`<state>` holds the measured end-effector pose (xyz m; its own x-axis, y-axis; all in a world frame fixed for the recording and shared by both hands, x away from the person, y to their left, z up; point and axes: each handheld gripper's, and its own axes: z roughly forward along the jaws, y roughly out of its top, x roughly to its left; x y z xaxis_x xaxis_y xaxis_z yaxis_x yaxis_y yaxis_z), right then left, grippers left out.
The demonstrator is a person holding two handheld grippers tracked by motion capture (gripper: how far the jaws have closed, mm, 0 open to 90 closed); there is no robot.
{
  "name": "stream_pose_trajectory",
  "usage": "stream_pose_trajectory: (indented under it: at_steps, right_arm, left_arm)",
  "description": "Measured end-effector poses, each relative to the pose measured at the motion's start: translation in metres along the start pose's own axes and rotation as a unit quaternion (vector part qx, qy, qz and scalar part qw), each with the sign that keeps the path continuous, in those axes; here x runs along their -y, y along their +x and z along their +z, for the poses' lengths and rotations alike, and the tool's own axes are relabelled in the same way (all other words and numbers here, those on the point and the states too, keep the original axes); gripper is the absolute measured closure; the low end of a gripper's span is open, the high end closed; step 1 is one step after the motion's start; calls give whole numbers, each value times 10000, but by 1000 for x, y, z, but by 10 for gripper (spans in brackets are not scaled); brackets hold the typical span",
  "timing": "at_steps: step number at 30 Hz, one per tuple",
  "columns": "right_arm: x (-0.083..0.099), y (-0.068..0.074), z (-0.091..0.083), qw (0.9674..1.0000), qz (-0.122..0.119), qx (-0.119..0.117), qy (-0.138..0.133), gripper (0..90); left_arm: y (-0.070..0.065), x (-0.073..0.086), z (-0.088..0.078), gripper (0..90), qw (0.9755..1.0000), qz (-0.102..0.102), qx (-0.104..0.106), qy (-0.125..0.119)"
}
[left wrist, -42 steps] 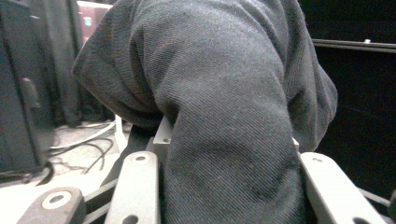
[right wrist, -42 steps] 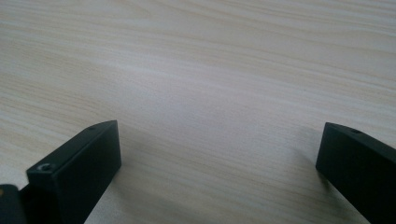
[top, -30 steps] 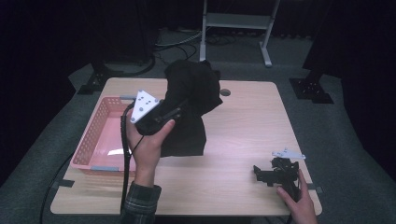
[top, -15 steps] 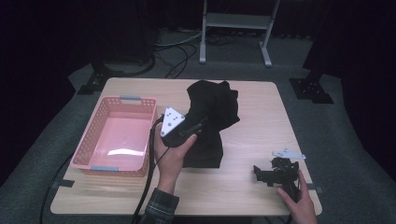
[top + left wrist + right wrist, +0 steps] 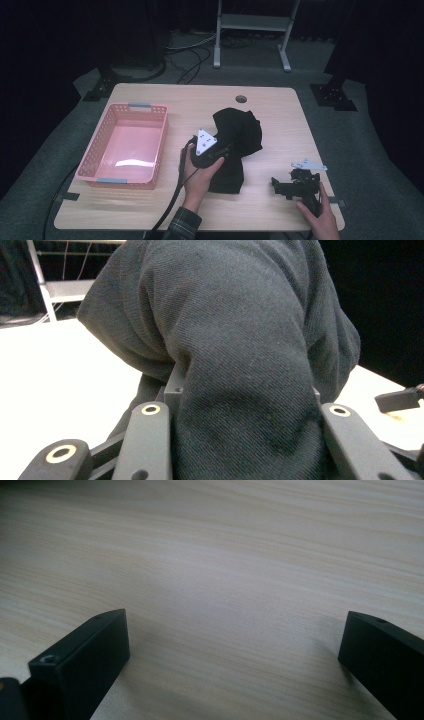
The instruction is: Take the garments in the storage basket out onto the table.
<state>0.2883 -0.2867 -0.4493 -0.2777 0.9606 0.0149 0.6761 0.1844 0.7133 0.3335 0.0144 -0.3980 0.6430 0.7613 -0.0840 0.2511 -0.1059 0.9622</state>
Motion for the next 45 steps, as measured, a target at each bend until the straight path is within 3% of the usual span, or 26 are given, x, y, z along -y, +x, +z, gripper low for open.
stream_pose_trajectory:
  at_steps: [12, 23, 32, 36, 45]
  right_arm:
    - [0, 0, 0, 10000, -8, 3, -1, 0]
    - [0, 0, 0, 10000, -8, 3, 0, 0]
    - [0, 0, 0, 10000, -8, 3, -2, 0]
    - [0, 0, 0, 10000, -9, 4, -2, 0]
    - [0, 0, 0, 10000, -10, 3, -2, 0]
  left_arm:
    - [-1, 22, 24, 575, 9991, -25, -117, 408]
    - [-1, 24, 34, 567, 9973, 10, -203, 702]
    - [-2, 22, 46, 537, 9923, 39, -265, 1206]
    - [-1, 22, 49, 521, 9908, 5, -288, 1322]
    - [-1, 22, 53, 367, 9870, 9, -386, 1558]
